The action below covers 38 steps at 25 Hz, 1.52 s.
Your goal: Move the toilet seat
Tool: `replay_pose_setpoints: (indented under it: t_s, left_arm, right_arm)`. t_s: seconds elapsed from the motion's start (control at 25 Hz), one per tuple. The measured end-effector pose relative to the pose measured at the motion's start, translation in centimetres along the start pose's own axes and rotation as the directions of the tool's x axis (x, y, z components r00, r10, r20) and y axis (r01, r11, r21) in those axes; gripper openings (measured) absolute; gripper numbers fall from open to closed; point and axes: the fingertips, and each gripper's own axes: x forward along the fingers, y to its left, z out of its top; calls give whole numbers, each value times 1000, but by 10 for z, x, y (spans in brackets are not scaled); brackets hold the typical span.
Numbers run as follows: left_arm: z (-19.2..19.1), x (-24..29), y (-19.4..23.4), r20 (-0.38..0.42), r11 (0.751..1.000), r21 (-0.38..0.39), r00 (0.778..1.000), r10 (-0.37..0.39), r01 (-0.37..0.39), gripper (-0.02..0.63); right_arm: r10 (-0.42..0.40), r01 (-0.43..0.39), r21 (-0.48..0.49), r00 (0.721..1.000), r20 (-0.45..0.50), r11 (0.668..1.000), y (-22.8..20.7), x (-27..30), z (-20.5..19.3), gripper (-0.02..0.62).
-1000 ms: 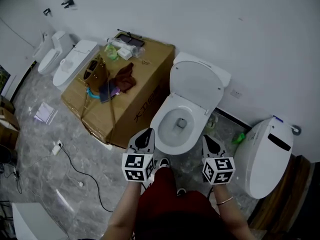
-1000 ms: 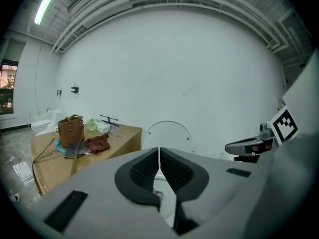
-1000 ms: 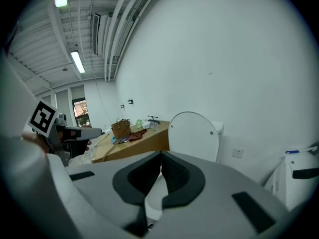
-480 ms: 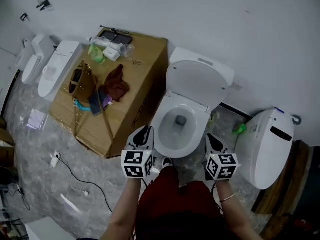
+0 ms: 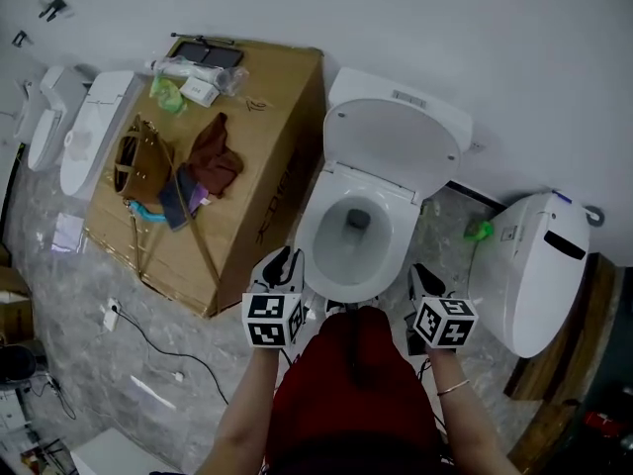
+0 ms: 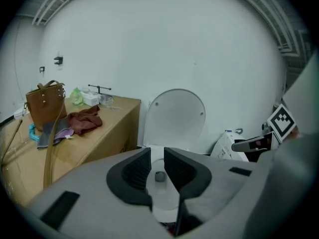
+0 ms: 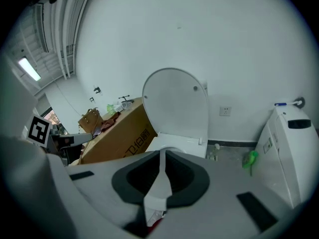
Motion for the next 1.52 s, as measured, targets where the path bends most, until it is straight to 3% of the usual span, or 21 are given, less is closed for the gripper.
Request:
replay_pose_setpoints:
  t_s: [0.32,0.52,0.72,1.0,1.24,1.52]
  left_arm:
    - [-55,42,20,-126,997,-67,992,26,-35,94]
    - [-106,70,32,-244,993,-99,969,44,-70,109]
    - [-150,99,42,-327,987,-130,944,51,-98,120]
    - [-203,134,58,-422,974,-173,904,63,-148,144]
    - [-236,156,73,-477,968,-181,877,66,-171,189]
    - [-269,180,87,-517,941,-278,856,22,-192,209]
  right_arm:
    - [16,-6,90,993,-121,996,-25,45,-49,95]
    - [15,15,132,975,-220,991,-44,73,-86,135]
    - [29,25,160,944,-329,987,-59,104,-126,232]
    - [37,52,209,915,-402,976,-78,140,-166,278]
    - [-4,103,203,899,-437,974,-92,169,-192,299]
    - [2,143,263,877,-481,954,-100,187,-223,315]
